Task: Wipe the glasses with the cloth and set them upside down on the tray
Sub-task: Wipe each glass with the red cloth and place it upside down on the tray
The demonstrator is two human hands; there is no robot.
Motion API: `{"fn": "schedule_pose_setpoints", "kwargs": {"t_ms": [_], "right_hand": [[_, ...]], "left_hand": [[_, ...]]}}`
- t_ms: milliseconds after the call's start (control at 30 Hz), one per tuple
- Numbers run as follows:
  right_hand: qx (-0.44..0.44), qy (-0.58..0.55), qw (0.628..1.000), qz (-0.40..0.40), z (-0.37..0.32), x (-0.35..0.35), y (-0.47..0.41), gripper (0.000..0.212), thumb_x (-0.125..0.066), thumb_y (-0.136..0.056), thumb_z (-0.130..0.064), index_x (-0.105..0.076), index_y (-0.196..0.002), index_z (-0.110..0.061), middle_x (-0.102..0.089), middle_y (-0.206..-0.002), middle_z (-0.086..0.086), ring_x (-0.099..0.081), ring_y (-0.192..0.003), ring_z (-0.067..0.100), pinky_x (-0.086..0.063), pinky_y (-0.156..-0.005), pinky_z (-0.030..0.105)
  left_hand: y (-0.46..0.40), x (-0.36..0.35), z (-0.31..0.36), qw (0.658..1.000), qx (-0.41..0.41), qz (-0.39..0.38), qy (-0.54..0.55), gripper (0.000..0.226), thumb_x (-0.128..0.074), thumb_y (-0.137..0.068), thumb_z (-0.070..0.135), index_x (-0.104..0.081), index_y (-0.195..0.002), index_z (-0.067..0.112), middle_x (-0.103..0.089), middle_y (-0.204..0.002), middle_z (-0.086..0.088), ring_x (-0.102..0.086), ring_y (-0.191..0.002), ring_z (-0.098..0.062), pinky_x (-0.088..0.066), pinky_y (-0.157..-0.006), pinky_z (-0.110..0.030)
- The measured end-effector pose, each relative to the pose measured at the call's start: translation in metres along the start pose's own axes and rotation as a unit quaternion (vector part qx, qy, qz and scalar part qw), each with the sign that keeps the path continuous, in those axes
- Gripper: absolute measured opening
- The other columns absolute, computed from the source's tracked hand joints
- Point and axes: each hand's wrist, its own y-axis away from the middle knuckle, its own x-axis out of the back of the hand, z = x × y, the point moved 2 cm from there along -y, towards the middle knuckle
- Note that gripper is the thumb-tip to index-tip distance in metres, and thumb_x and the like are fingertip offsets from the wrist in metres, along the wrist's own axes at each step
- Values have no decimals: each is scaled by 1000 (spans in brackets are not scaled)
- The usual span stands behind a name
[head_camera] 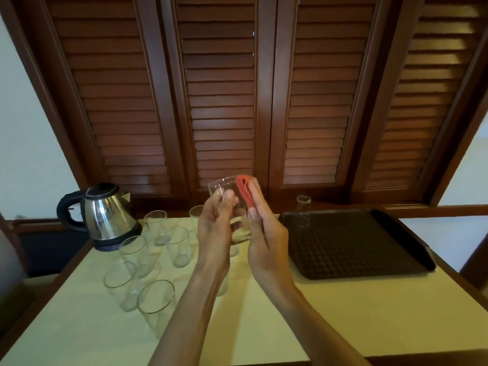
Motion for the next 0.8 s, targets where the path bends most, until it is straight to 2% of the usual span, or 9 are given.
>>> {"fn": "schedule_pose_setpoints", "kwargs": {"t_ms": [100,167,267,333,400,500,633,700,800], "right_hand": [[-59,-50,997,20,15,5,-15,41,-38,-109,-26,-38,-146,-44,-64,-129,-22,-62,-122,8,-55,-96,35],[-82,-64,994,17,12,4,0,41,-38,-110,-26,-39,-149,-37,-64,-128,-22,-59,-124,2,-51,-103,31],[-43,-44,998,-13,-5,-4,15,43,-39,-110,-21,-37,-150,-35,-51,-148,-21,-43,-139,-3,-39,-114,23],[-21,-27,999,-4,-7,-6,3,43,-38,-110,-23,-36,-150,-37,-49,-152,-15,-47,-140,8,-47,-111,38],[-34,-45,998,19,5,0,-13,43,-37,-110,-22,-37,-151,-35,-59,-139,-22,-59,-128,9,-53,-103,45],[-86,-72,993,23,13,1,-5,41,-38,-110,-21,-40,-150,-34,-62,-136,-14,-57,-128,5,-49,-109,42],[-57,-50,997,12,-1,-5,14,42,-40,-109,-22,-36,-150,-32,-52,-138,-32,-47,-133,-8,-41,-110,17],[-28,-20,999,40,0,-2,-1,43,-39,-109,-25,-34,-150,-34,-53,-144,-22,-53,-132,-1,-50,-101,20],[-39,-31,998,46,11,1,-10,43,-37,-110,-21,-35,-153,-28,-59,-134,-19,-58,-123,-4,-53,-99,23]], "left_hand": [[6,-3,-6,1000,20,-16,-12,53,-46,-102,55,-74,-124,16,-76,-123,-3,-70,-119,-20,-57,-93,-38],[2,-2,0,1000,29,4,-6,58,-42,-100,64,-75,-123,22,-76,-120,-2,-70,-115,-19,-54,-90,-37],[-5,2,3,999,21,29,-5,60,-45,-97,69,-72,-123,22,-75,-112,-7,-71,-98,-19,-55,-75,-29],[0,2,1,1000,4,10,-17,50,-48,-101,63,-74,-117,23,-75,-107,-12,-69,-94,-22,-58,-71,-27],[7,1,1,1000,2,-19,-24,49,-50,-98,56,-75,-118,19,-75,-111,-14,-71,-102,-26,-60,-75,-27],[5,5,5,999,-12,-22,-44,43,-47,-98,57,-75,-118,32,-78,-113,-1,-71,-111,-19,-57,-82,-27],[-5,12,6,996,10,-7,-84,46,-29,-107,59,-67,-126,42,-79,-110,5,-73,-106,-12,-55,-79,-25],[-3,10,0,994,50,-33,-86,49,-26,-106,61,-66,-126,41,-79,-110,6,-74,-103,-12,-53,-75,-26],[-4,7,2,993,65,-58,-79,54,-43,-96,74,-70,-125,37,-77,-118,5,-70,-107,-16,-50,-83,-34]]}}
